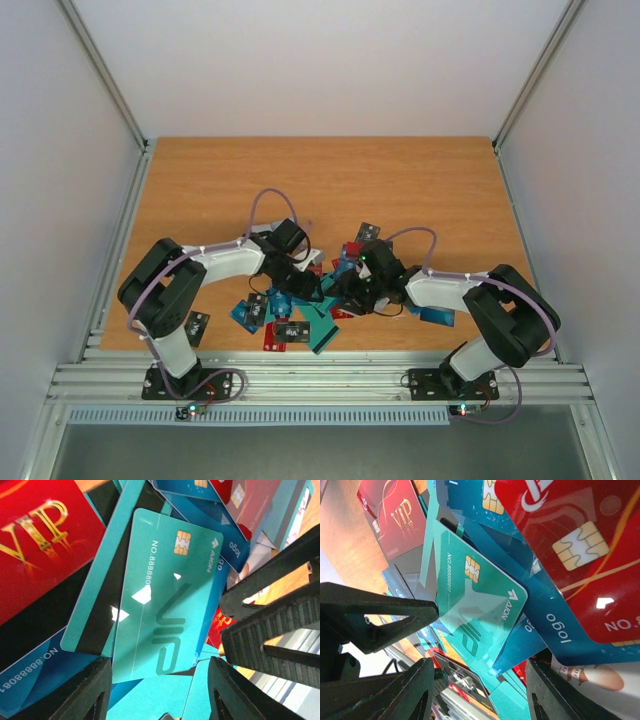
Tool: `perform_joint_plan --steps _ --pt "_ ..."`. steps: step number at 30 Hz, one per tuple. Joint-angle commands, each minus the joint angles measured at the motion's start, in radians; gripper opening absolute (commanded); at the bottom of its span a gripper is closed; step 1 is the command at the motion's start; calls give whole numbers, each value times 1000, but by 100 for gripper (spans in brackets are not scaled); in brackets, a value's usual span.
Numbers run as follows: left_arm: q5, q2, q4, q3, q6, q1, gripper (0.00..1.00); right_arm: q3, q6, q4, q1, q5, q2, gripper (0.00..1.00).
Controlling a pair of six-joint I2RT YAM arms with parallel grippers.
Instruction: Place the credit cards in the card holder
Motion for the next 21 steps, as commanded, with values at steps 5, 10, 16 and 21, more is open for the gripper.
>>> perform_joint_plan --steps 5,10,16,21 --pt "90 -39 79 -53 -61 -12 53 -25 9 29 6 9 4 50" --pt "137 -45 103 -64 -75 -11 52 -44 8 38 6 16 1 46" --pt "233 -50 165 -75 -113 -12 51 -52 -13 28 6 19 -5 43" --pt "251 -44 175 -72 -136 -12 50 -52 -28 33 5 6 1 42"
